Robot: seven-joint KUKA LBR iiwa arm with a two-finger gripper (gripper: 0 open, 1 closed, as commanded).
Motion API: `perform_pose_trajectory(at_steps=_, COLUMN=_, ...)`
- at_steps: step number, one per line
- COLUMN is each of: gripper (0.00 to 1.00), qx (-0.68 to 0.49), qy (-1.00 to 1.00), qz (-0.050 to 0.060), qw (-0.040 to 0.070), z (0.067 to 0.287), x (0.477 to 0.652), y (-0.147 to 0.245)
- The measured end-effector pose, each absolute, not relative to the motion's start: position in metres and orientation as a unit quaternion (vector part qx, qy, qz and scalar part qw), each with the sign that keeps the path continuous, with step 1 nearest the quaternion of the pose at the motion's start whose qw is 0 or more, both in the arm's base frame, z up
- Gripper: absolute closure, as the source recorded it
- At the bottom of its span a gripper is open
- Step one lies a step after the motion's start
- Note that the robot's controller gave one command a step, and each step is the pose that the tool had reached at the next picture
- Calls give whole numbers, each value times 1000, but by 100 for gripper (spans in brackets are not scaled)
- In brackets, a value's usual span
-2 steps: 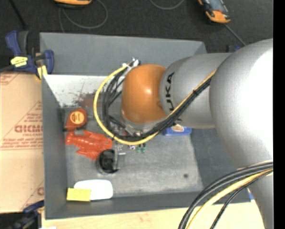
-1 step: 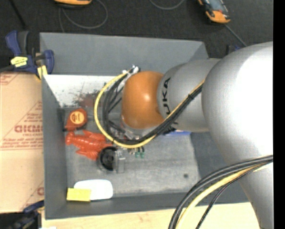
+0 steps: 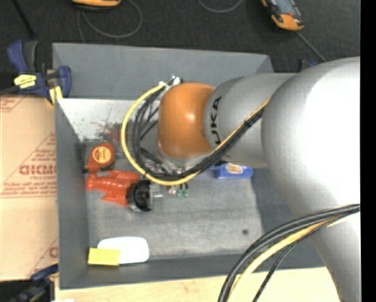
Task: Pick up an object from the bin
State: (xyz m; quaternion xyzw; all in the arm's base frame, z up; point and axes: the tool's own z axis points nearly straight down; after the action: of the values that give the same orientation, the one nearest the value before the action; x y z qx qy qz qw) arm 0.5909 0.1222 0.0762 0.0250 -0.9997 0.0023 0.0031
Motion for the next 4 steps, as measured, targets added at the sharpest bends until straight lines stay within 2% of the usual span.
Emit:
perform_pose_trajectory(at_steps=1, gripper=100, qx=25, qy=-1000, qz=2, qw=3, z=76, x=591, y=122)
perform_pose_trajectory(at_steps=2, gripper=100, qx=27, qy=-1000, qz=1, qw=1, z=119, x=596, y=114)
perform_pose_trajectory(at_steps=3, gripper=100, qx=30, qy=-1000, qz=-1, qw=-8, z=139, x=612, y=119)
perform_pose_trajectory(at_steps=4, gripper=100, qx=30, qy=-1000, qz=-1, qw=-6, z=129, x=614, y=119)
